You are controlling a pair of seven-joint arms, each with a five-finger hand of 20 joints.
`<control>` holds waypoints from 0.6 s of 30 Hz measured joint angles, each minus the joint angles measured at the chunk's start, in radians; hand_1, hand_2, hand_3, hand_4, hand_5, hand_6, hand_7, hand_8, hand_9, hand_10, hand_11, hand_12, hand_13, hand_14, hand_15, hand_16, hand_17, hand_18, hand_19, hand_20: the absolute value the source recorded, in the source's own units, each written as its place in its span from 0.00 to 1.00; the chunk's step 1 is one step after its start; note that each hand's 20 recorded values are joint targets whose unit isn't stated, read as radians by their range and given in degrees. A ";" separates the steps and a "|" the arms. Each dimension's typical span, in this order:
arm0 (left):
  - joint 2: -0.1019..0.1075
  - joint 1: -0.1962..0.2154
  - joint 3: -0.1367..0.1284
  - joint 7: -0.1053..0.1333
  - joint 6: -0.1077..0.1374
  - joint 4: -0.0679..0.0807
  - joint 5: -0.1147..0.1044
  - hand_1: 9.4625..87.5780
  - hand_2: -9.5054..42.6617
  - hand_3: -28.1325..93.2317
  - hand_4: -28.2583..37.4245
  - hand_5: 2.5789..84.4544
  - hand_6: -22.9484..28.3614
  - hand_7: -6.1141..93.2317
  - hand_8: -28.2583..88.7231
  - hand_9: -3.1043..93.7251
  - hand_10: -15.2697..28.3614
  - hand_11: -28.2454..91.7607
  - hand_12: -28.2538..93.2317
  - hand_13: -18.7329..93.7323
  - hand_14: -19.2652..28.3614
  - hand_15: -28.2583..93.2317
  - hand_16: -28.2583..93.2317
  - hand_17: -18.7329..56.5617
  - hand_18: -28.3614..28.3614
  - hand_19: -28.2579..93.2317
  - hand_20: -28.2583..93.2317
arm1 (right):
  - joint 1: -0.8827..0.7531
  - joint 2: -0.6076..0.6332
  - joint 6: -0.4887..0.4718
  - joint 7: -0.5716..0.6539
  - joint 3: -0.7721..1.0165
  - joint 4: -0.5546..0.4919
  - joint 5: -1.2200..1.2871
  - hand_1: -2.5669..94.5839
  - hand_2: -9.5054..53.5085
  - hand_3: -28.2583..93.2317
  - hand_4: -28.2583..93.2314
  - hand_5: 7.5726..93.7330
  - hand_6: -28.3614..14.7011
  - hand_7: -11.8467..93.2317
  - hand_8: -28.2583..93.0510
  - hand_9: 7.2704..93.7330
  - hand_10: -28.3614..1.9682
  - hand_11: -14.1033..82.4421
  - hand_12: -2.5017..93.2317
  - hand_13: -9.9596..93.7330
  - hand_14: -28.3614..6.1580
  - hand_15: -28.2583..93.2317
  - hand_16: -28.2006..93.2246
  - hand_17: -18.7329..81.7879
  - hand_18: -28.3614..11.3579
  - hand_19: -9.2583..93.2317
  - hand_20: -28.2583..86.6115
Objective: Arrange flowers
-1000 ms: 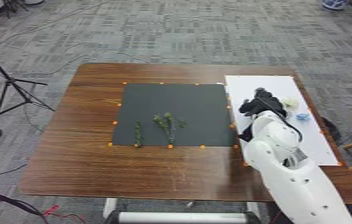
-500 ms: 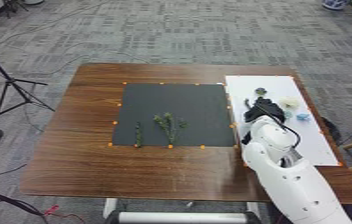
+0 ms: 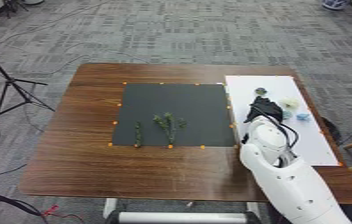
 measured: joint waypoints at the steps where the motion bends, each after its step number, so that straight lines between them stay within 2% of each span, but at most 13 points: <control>1: 0.000 0.000 0.001 0.001 0.000 0.000 -0.002 0.17 0.51 0.81 0.00 0.41 0.61 0.14 0.18 0.33 0.65 0.33 0.33 0.35 0.70 0.43 0.21 0.18 0.71 0.43 0.32 | -0.004 0.001 0.019 0.000 -0.001 0.001 0.000 0.70 0.00 0.82 0.00 0.64 0.56 0.53 0.33 0.84 0.57 0.44 0.54 0.86 0.61 0.81 0.52 0.60 0.02 1.00 0.53; 7: 0.000 0.004 0.002 0.003 0.000 -0.001 -0.005 0.17 0.51 0.81 0.00 0.41 0.61 0.14 0.18 0.33 0.65 0.33 0.33 0.35 0.70 0.43 0.20 0.18 0.71 0.43 0.32 | -0.039 0.014 0.157 -0.003 -0.007 -0.003 0.001 0.70 0.00 0.83 0.00 0.66 0.57 0.54 0.33 0.85 0.58 0.43 0.56 0.87 0.63 0.81 0.52 0.61 0.02 1.00 0.53; 18: 0.001 0.006 0.006 0.007 0.000 -0.001 -0.009 0.16 0.51 0.81 0.00 0.41 0.61 0.14 0.18 0.33 0.65 0.33 0.33 0.35 0.70 0.43 0.20 0.18 0.71 0.43 0.32 | -0.118 0.060 0.268 -0.048 -0.020 -0.136 -0.021 0.70 0.00 0.83 0.00 0.69 0.57 0.50 0.33 0.86 0.58 0.42 0.57 0.87 0.63 0.79 0.53 0.60 0.03 0.99 0.53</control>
